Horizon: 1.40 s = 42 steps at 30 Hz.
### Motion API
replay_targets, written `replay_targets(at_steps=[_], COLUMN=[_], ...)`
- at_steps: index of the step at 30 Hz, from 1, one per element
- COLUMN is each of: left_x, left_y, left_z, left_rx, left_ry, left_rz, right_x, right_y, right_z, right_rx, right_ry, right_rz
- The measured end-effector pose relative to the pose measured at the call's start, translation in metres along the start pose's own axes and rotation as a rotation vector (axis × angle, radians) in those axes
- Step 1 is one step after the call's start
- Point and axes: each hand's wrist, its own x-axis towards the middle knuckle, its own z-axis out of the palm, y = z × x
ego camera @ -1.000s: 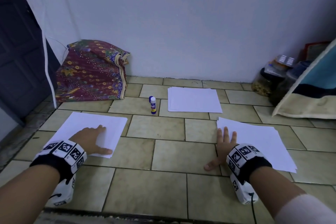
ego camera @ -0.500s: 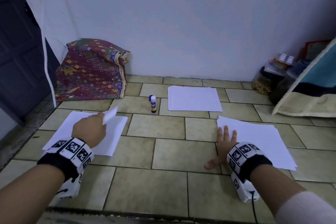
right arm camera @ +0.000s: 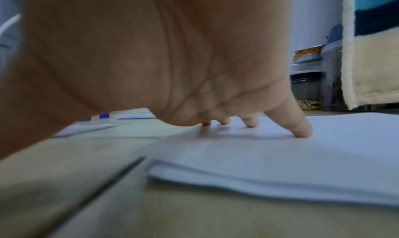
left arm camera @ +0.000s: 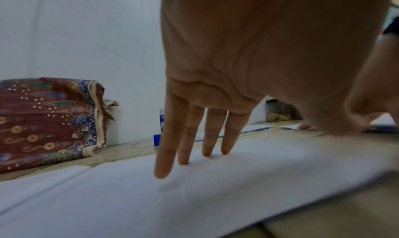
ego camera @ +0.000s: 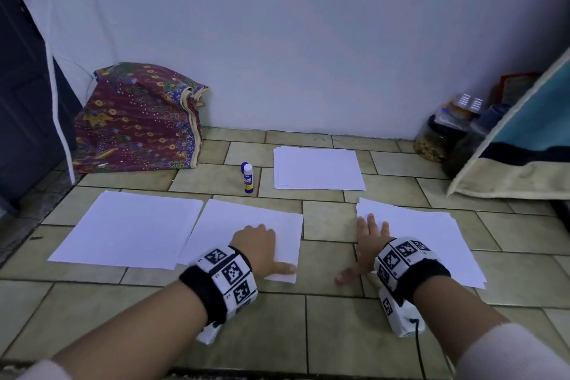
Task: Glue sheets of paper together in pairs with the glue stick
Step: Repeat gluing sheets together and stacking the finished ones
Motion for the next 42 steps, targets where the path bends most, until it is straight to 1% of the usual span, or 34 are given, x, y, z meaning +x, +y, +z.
replay_targets(at_steps=[4,7,10,11,13,15,16,17,19,21,23,25,30,34,36,39,42], left_x=[0.006,0.011,0.013,0.013,0.013,0.012,0.011,0.011,0.013,0.018,0.023,0.027,0.033,0.035,0.034,0.029,0.024], left_y=[-0.014,-0.024,-0.031,-0.032,-0.035,-0.038,-0.039,-0.039,-0.041,-0.044,-0.05,-0.054,-0.056,-0.057,-0.057,-0.057,-0.055], left_z=[-0.006,-0.011,-0.01,-0.011,-0.011,-0.014,-0.016,-0.017,-0.016,-0.011,-0.005,0.0,0.004,0.006,0.005,0.0,-0.003], left_rx=[0.017,0.07,0.014,-0.02,-0.078,-0.094,-0.078,-0.048,-0.003,-0.009,-0.062,-0.109,-0.113,-0.107,-0.103,-0.076,0.001], left_ry=[-0.107,-0.091,-0.066,-0.07,-0.113,-0.177,-0.204,-0.223,-0.225,-0.227,-0.234,-0.243,-0.262,-0.261,-0.258,-0.248,-0.217], left_rz=[0.057,0.095,0.108,0.1,0.067,0.048,0.057,0.069,0.081,0.082,0.077,0.073,0.069,0.079,0.081,0.097,0.106], right_x=[-0.005,0.0,0.003,0.003,0.002,0.003,0.005,0.007,0.015,0.025,0.036,0.046,0.057,0.055,0.054,0.054,0.044], right_y=[0.008,0.01,0.007,0.005,-0.005,-0.023,-0.033,-0.046,-0.072,-0.099,-0.122,-0.139,-0.168,-0.17,-0.164,-0.146,-0.115], right_z=[-0.007,-0.016,-0.033,-0.039,-0.053,-0.066,-0.072,-0.077,-0.085,-0.091,-0.095,-0.098,-0.103,-0.106,-0.106,-0.105,-0.103], right_rx=[0.08,0.082,0.064,0.038,0.01,0.112,0.203,0.301,0.461,0.53,0.556,0.577,0.611,0.496,0.491,0.677,0.888], right_ry=[0.06,0.159,0.19,0.221,0.358,0.48,0.493,0.472,0.382,0.328,0.313,0.309,0.275,0.302,0.31,0.273,0.121], right_rz=[-0.037,-0.052,-0.019,-0.002,-0.001,-0.107,-0.189,-0.277,-0.411,-0.483,-0.515,-0.517,-0.504,-0.53,-0.525,-0.476,-0.474])
